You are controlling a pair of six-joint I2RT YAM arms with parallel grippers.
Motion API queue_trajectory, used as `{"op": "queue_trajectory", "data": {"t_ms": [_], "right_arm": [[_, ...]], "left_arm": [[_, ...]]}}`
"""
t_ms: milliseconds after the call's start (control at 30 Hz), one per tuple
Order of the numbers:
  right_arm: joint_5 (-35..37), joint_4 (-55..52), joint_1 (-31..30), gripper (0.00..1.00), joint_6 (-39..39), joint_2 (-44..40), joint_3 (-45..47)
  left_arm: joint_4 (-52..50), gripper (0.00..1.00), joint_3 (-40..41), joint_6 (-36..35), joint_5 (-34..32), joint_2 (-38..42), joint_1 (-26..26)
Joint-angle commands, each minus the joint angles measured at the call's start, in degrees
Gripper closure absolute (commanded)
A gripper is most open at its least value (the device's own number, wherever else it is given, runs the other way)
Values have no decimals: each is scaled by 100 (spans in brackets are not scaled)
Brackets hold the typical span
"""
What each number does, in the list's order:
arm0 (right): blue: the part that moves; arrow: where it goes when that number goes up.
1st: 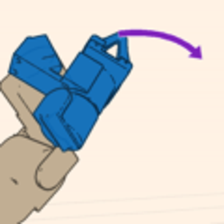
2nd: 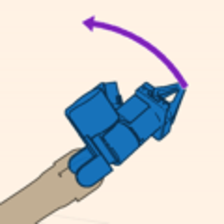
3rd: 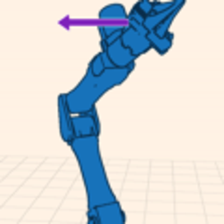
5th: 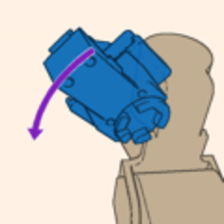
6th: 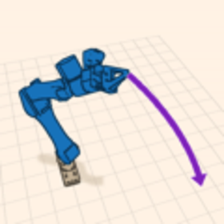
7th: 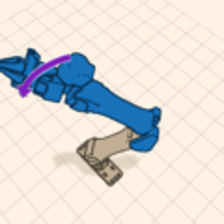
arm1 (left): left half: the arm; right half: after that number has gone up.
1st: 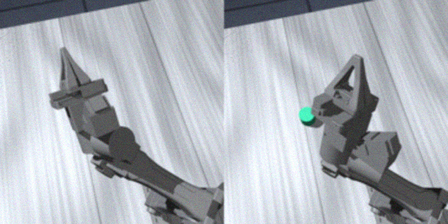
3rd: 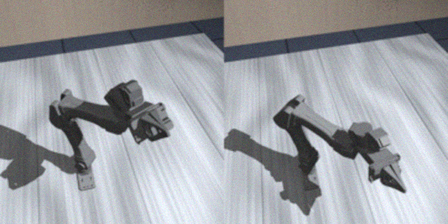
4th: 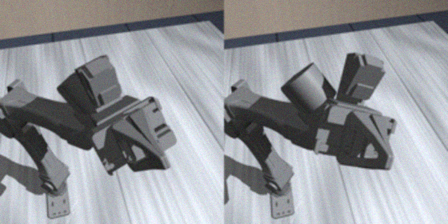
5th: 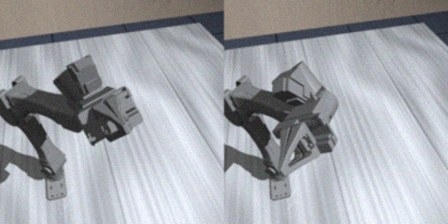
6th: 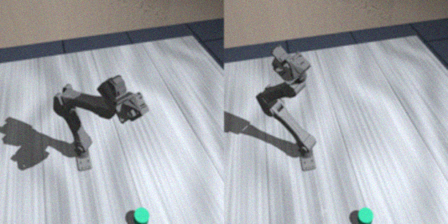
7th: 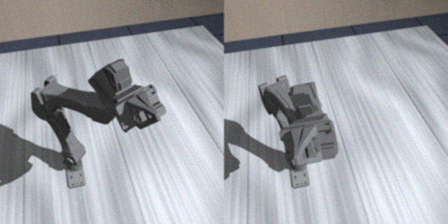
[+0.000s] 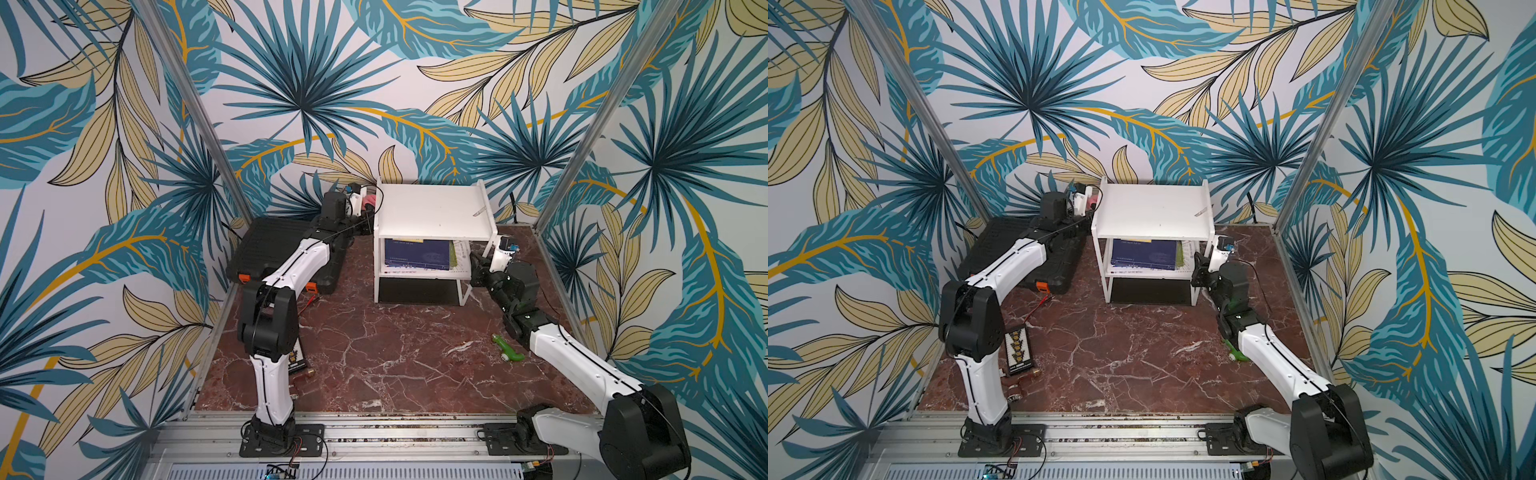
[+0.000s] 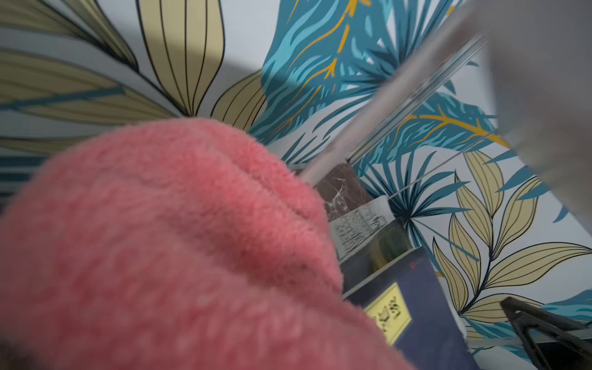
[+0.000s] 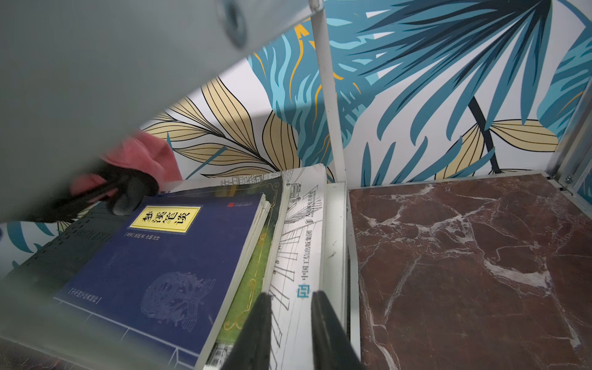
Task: Wipe the bookshelf clean with a cloth
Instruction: Wipe the dust from the shelf.
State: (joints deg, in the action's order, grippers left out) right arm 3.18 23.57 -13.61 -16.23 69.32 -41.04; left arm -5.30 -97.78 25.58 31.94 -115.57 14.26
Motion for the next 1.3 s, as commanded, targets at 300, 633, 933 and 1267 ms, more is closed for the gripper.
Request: {"op": "queue_trajectory", "data": {"t_ms": [300,633,933,1267], "right_arm": [[-77,-509,44,100,-472,-98,226],[-4,-618,43,100,-432,-213,243],[87,-730,42,100,-385,-234,226],[-122,-322,43,100,-377,-351,469]], "left_arm": [[-101,100,-191,-146,-330,244,-54],[444,100,2610,-167,-1188,2236,38],[1063,100,2260,10,-315,1649,145],[213,100,5347,189,-2431,5613,399]]}}
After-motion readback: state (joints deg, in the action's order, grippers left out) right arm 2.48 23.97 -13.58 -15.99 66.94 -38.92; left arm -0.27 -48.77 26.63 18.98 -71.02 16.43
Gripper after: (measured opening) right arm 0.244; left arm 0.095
